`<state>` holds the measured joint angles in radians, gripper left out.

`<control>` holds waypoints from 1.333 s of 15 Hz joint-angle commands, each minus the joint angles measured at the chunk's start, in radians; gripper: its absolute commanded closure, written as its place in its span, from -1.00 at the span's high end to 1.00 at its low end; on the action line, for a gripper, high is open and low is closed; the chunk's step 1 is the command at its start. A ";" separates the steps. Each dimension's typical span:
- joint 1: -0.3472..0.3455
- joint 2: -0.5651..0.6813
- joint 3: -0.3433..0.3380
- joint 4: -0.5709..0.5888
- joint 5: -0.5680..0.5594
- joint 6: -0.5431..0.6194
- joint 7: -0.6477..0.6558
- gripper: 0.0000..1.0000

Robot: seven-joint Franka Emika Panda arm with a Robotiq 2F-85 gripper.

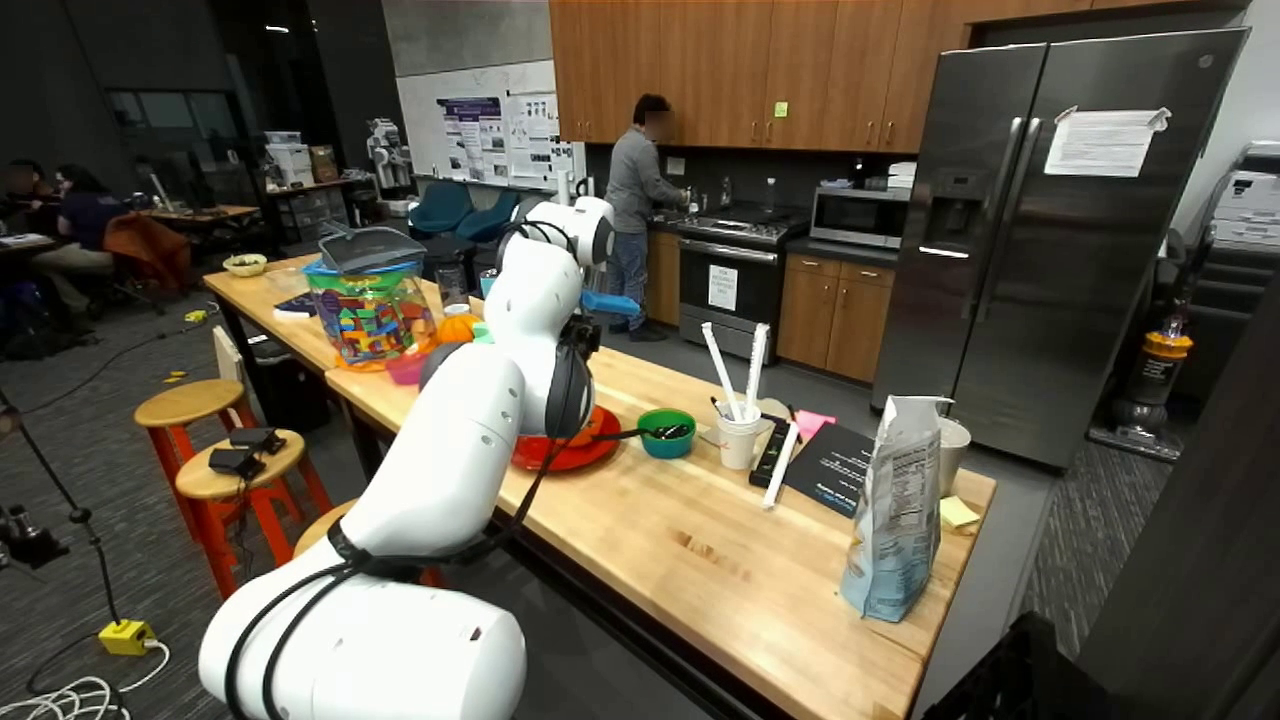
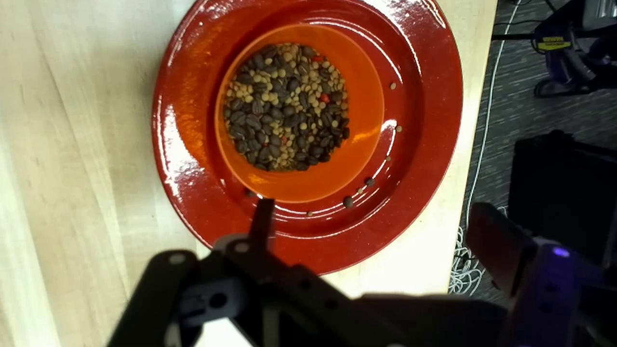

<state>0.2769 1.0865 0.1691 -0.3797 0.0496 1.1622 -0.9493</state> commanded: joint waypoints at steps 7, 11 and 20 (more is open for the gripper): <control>0.006 0.039 -0.003 0.071 -0.001 -0.031 0.001 1.00; 0.006 0.039 -0.003 0.071 -0.001 -0.031 0.001 1.00; 0.006 0.039 -0.003 0.071 -0.001 -0.031 0.001 1.00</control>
